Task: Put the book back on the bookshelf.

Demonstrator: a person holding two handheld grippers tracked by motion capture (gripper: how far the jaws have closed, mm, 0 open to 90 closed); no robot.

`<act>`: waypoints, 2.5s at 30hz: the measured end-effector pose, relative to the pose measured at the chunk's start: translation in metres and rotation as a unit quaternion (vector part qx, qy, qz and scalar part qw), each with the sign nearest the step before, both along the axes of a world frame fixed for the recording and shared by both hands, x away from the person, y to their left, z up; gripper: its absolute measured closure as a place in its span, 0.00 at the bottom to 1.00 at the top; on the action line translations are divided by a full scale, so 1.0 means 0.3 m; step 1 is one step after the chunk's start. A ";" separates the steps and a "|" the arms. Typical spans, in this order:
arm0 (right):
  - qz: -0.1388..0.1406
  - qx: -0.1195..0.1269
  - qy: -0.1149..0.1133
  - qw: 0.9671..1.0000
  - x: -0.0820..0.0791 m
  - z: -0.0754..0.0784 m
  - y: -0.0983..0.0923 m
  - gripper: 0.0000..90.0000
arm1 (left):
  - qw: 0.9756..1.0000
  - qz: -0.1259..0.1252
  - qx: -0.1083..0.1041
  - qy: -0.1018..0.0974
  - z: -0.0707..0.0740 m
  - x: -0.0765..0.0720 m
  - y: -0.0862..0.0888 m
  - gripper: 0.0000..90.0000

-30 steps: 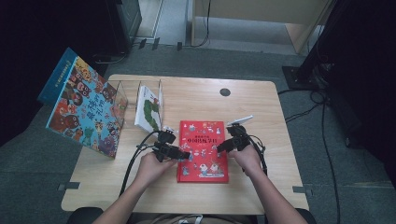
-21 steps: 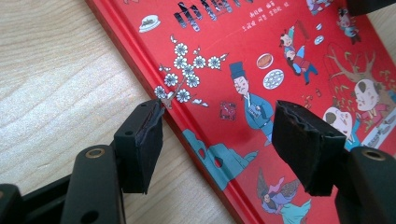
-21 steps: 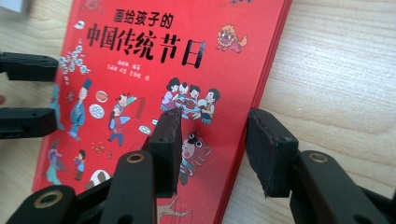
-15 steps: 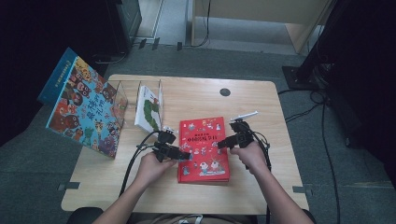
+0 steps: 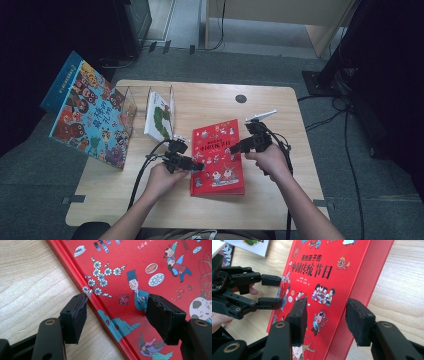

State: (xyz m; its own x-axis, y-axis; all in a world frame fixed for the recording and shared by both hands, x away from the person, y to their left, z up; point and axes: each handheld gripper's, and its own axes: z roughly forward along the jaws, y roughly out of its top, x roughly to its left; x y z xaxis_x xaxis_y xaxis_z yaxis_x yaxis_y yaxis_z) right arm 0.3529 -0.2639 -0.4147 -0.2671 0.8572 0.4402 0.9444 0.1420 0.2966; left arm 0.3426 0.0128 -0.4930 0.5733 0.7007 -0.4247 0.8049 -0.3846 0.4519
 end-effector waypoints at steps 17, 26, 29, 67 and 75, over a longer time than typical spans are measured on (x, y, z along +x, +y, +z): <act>0.009 0.012 -0.002 1.000 0.067 0.005 0.035 0.56 | 1.000 -0.003 -0.009 0.003 -0.003 0.004 0.007 0.37; 0.015 0.017 0.000 1.000 0.096 0.015 0.067 0.55 | 1.000 -0.001 -0.014 0.006 -0.004 0.009 0.013 0.36; 0.019 0.011 0.000 1.000 0.099 0.015 0.080 0.53 | 1.000 -0.002 -0.014 0.007 -0.004 0.010 0.015 0.36; 0.071 0.050 0.036 0.996 0.140 0.040 0.143 0.90 | 0.999 -0.002 -0.026 0.018 -0.005 0.017 0.027 0.36; 0.078 0.033 0.042 0.996 0.138 0.064 0.162 0.92 | 0.999 -0.011 -0.031 0.021 -0.008 0.015 0.022 0.36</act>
State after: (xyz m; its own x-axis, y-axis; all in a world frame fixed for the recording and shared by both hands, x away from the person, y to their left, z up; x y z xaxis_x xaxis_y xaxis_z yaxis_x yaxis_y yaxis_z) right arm 0.3943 -0.2152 -0.3954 -0.3547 0.7763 0.5211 0.9342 0.2716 0.2313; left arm 0.3470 0.0194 -0.4955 0.5697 0.6597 -0.4901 0.8148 -0.3756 0.4416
